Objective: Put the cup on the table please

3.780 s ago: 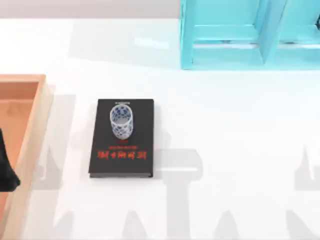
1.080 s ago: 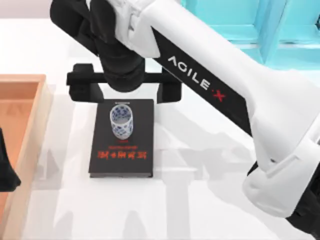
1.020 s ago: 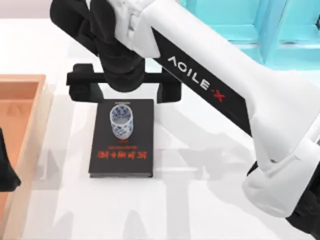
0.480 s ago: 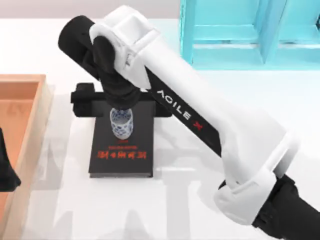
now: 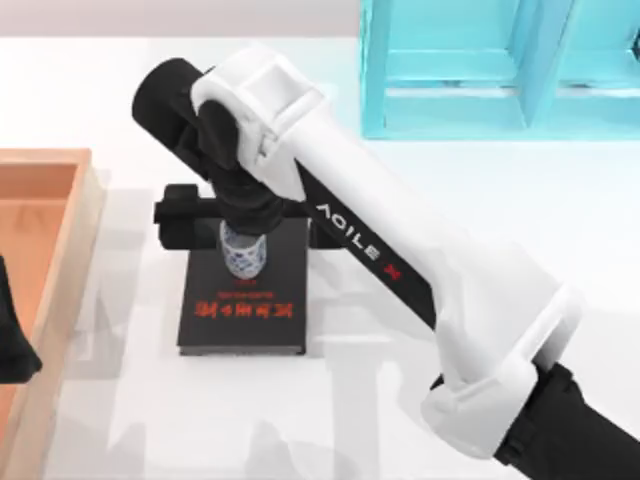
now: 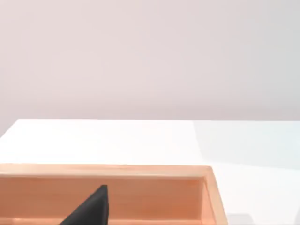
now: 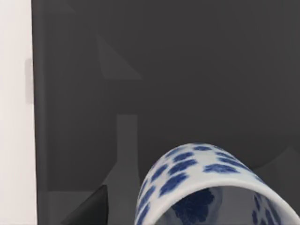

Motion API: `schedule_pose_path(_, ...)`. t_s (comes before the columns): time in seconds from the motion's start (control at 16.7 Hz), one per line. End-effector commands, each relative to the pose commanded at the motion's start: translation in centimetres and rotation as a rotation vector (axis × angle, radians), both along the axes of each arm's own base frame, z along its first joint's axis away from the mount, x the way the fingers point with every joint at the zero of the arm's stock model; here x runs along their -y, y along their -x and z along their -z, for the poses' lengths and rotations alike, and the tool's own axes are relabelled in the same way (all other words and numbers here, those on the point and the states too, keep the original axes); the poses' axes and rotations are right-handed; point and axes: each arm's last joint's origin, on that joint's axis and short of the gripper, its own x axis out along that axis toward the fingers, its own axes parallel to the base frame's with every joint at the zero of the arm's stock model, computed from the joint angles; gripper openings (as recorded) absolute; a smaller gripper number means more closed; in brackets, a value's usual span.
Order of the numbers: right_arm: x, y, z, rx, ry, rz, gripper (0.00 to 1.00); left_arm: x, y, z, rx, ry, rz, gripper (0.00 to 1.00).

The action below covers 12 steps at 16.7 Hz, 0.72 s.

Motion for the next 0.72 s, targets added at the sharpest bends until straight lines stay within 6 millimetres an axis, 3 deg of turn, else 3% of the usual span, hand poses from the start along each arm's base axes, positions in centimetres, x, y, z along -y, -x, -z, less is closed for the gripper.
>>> schedule_pose_path(0.72,0.00,0.00,0.00,0.000,0.000,0.000,0.10,0.00,0.00,0.00,0.000,0.000,0.000,1.00)
